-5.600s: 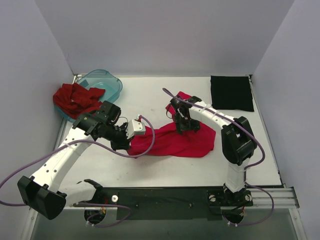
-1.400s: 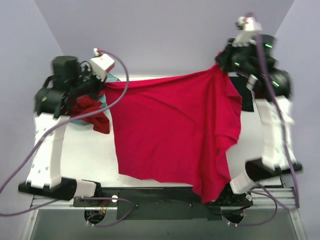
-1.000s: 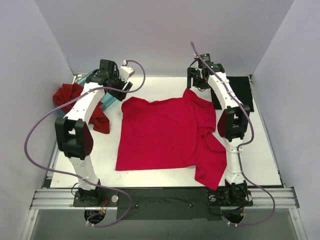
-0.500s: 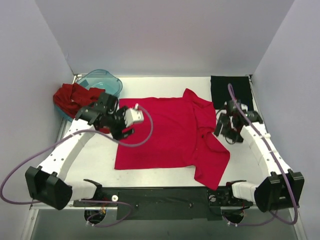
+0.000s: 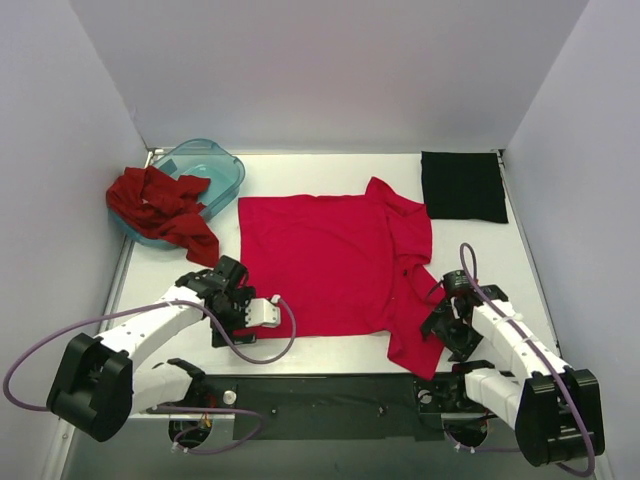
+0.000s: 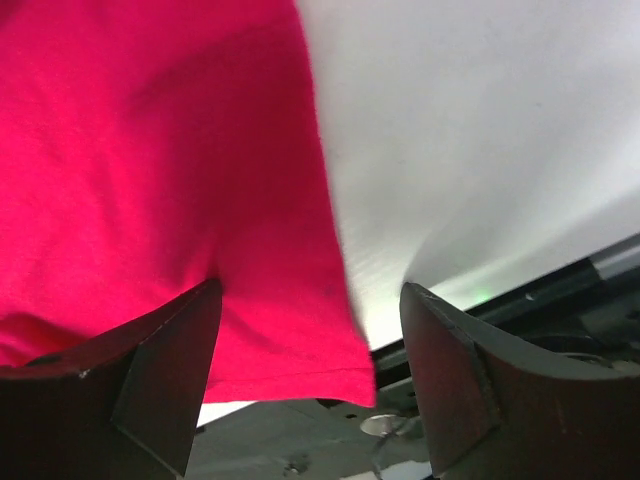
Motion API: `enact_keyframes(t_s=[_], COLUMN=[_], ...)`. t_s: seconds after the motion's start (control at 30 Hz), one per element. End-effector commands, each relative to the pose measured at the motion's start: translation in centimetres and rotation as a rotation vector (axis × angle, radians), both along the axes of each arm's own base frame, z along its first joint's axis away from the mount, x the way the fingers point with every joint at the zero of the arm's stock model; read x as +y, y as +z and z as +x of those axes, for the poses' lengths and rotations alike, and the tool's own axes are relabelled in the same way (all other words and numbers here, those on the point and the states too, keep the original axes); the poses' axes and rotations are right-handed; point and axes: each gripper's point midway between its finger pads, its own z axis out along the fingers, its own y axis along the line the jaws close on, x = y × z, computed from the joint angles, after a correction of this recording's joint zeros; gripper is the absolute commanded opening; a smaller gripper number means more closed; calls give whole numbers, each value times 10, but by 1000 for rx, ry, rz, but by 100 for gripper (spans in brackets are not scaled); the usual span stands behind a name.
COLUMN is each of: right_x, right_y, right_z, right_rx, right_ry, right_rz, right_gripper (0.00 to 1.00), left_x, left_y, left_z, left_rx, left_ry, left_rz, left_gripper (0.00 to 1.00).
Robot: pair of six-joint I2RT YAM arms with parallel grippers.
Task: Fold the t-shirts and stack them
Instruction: Flatten out the tshirt
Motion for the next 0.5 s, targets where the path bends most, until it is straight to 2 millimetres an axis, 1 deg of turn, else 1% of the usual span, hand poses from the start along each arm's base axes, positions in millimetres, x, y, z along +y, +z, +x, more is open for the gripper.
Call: enact_keyframes(t_s=[0.0,0.1,0.17,0.23,0.27,0.3,0.33,0.37,0.4,0.43,0.47], right_x=[7,14,22,28,29,33,38,43,47,46,47], right_y=[-4,-6,-6,-7,-11,-14,-21,-23,-23,-21,-13], right_z=[14,17,17,15,12,11,12,13,17,18,26], right_rx=[-49,-34,-16,-2,8,12,8,6,0,-1,-28], right_ry=[-79,-87,-92,-96,-104,-118,-121,-120,-98,-86,-57], right_rz=[19,41,65,65,63,72,100,117,135,127,124], right_gripper=[67,65,65,63,58,44,34,18,4,0,0], left_x=[-6,-15,-17,-20,-23,-24,-25,-24,-19,-16,-14], left_y=[-5,-6,-4,-3,-4,-5,-6,-7,-6,-5,0], left_z=[36,41,42,42,40,40,40,40,44,46,50], left_rx=[-151,-160,-165,-166,-161,-162,-162,-163,-181,-188,-201], left_ry=[-15,-1,1,-2,-7,-4,-1,21,51,71,80], left_rz=[-5,-41,-50,-60,-73,-81,-86,-86,-66,-57,-56], left_gripper=[90,88,86,75,62,54,36,10,0,0,0])
